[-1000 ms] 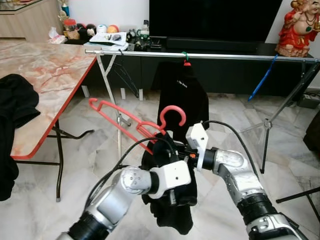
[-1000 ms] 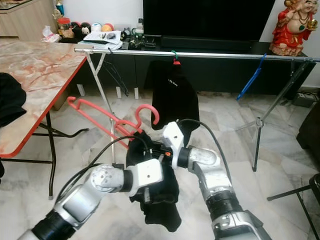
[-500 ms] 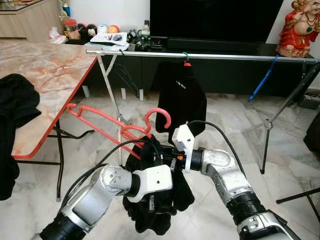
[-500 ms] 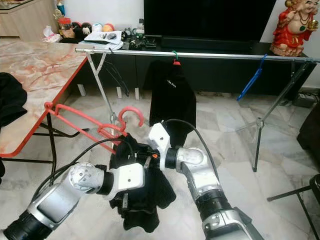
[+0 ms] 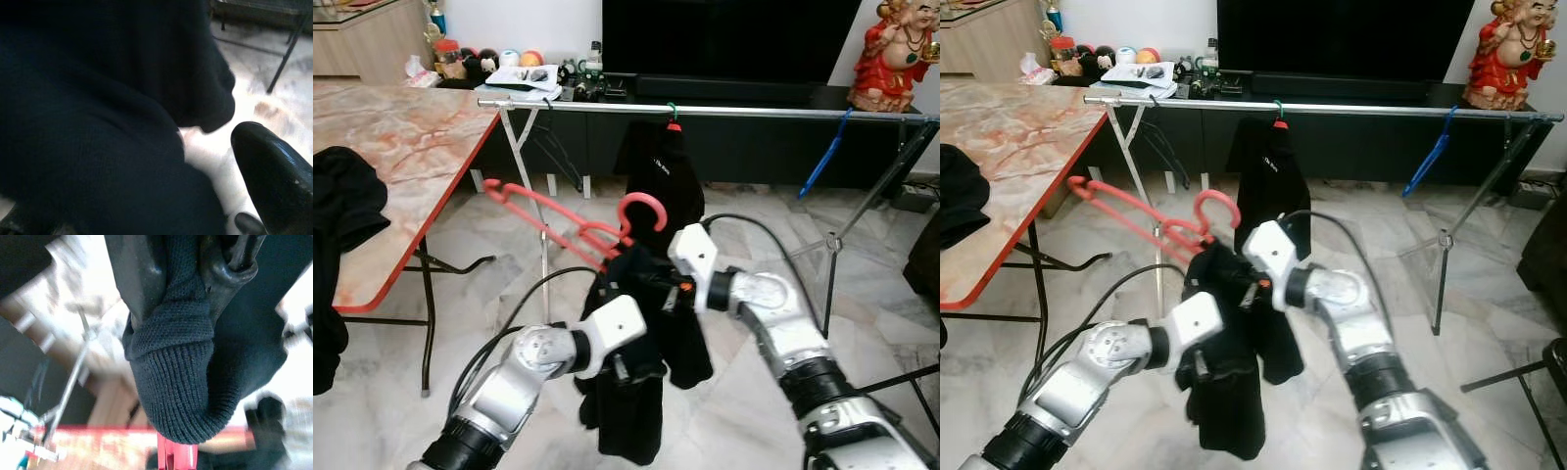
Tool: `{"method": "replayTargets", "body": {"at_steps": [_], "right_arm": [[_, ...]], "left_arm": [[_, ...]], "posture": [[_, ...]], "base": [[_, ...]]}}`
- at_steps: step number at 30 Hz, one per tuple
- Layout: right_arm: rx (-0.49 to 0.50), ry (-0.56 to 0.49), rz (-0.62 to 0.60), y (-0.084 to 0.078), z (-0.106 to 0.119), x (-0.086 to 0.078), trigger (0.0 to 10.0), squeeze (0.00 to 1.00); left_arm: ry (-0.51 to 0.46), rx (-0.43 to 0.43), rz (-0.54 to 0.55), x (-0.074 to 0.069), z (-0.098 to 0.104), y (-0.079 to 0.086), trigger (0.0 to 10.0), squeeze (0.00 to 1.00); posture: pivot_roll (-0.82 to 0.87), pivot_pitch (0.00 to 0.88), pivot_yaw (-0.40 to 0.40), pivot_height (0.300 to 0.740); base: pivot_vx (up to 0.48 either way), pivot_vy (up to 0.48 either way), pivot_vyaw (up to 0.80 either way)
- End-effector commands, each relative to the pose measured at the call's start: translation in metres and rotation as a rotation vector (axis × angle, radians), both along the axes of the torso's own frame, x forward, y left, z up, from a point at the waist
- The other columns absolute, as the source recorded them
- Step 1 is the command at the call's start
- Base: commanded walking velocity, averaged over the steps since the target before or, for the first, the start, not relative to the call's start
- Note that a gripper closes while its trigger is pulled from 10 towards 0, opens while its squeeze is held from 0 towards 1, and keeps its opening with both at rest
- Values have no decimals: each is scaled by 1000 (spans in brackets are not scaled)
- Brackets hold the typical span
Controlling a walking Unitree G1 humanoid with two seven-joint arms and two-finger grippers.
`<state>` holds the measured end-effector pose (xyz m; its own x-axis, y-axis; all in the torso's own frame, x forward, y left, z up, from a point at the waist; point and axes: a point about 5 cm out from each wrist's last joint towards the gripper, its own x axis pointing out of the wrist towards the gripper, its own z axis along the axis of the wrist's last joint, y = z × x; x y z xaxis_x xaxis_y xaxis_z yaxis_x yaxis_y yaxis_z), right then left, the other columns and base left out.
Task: Hang hanger
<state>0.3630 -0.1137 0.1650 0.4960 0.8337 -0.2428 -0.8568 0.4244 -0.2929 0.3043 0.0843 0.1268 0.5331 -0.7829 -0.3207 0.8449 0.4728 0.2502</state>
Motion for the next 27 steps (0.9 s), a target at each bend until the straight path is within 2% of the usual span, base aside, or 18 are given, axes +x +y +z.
{"method": "replayTargets", "body": {"at_steps": [1,3,7,12,15,16,20,25,26,27], "right_arm": [[-80,-18,-10,-7,-4,1,10000,0],[-126,0,-22,-18,-11,-1,10000,0],[-177,15,-38,-28,-21,-4,10000,0],[-110,-8,-74,-30,-19,-2,10000,0],[-98,-35,-87,-29,-11,2,10000,0],[-100,-46,-90,-30,-8,4,10000,0],[-91,-70,-92,-31,-1,7,10000,0],[-82,-86,-78,-31,4,7,10000,0],[-80,-85,-68,-30,4,6,10000,0],[-78,-85,-62,-29,4,5,10000,0]], "left_arm": [[-11,-69,16,3,7,-3,10000,0],[-13,-106,15,3,10,-3,10000,0],[-10,-117,2,3,10,-3,10000,0],[45,-77,-73,-4,0,-3,10000,0],[88,4,-118,-12,-12,0,10000,0],[104,70,-109,-13,-22,5,10000,0],[142,188,-39,-12,-43,23,10000,0],[183,150,56,-11,-53,34,10000,0],[173,135,154,-5,-57,40,10000,0],[168,131,200,-2,-59,43,10000,0]], "posture": [[-13,71,-37,740],[-11,70,-37,740],[-13,69,-36,740],[-17,67,-28,740],[-17,67,-27,740],[-13,64,-28,740],[-13,64,-28,740],[-21,69,-31,740],[-21,69,-32,740],[-21,69,-32,740]], "base": [[0,0,0],[0,0,0],[0,0,0],[0,0,0],[0,0,0],[0,0,0],[0,0,0],[0,0,0],[0,0,0],[0,0,0]]}}
